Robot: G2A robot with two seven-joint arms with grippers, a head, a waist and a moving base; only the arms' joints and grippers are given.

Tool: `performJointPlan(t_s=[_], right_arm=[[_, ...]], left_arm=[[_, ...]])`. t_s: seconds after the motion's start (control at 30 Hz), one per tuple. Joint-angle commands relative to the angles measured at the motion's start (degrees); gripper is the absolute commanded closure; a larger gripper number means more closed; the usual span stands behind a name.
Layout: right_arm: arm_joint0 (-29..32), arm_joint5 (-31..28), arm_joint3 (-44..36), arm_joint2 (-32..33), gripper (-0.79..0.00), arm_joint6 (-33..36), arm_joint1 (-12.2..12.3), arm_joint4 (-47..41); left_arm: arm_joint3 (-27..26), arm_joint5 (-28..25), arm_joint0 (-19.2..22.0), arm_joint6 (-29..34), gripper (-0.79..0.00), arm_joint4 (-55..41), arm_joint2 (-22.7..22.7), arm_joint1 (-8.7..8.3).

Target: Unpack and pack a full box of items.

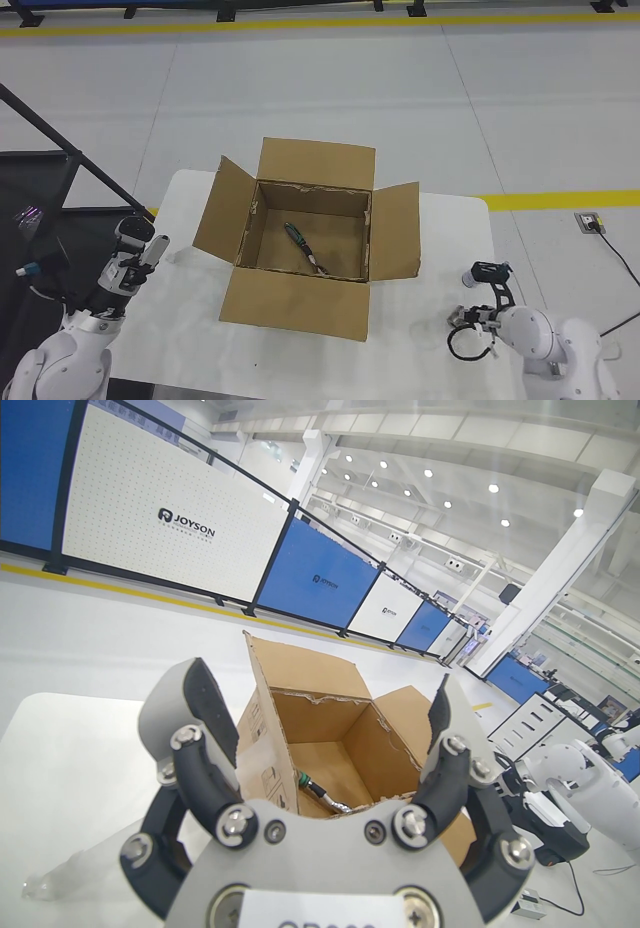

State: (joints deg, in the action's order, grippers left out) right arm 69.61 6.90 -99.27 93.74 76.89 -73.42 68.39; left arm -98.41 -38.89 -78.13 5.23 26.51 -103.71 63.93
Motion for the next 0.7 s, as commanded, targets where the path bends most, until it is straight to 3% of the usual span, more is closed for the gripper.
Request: performJointPlan(t_s=[0.0,0.37,0.67], right_arm=[[-0.12,2.53,0.42,-0.86,-0.379,-0.18,-0.15,-0.23],[-1.51,14.29,1.77,-6.31,-0.385,-3.79,-0.87,4.14],[-4.14,17.59,6.17,-9.62,-0.388,-4.28,-1.37,5.95]], left_arm=[[0.1,-0.1,-0.01,0.03,-0.785,0.06,0.02,-0.03],[0.99,-0.86,-0.67,-0.08,-0.785,-0.82,-0.79,-0.23],[1.14,-1.0,-1.09,-0.29,-0.785,-1.33,-1.62,-0.39]])
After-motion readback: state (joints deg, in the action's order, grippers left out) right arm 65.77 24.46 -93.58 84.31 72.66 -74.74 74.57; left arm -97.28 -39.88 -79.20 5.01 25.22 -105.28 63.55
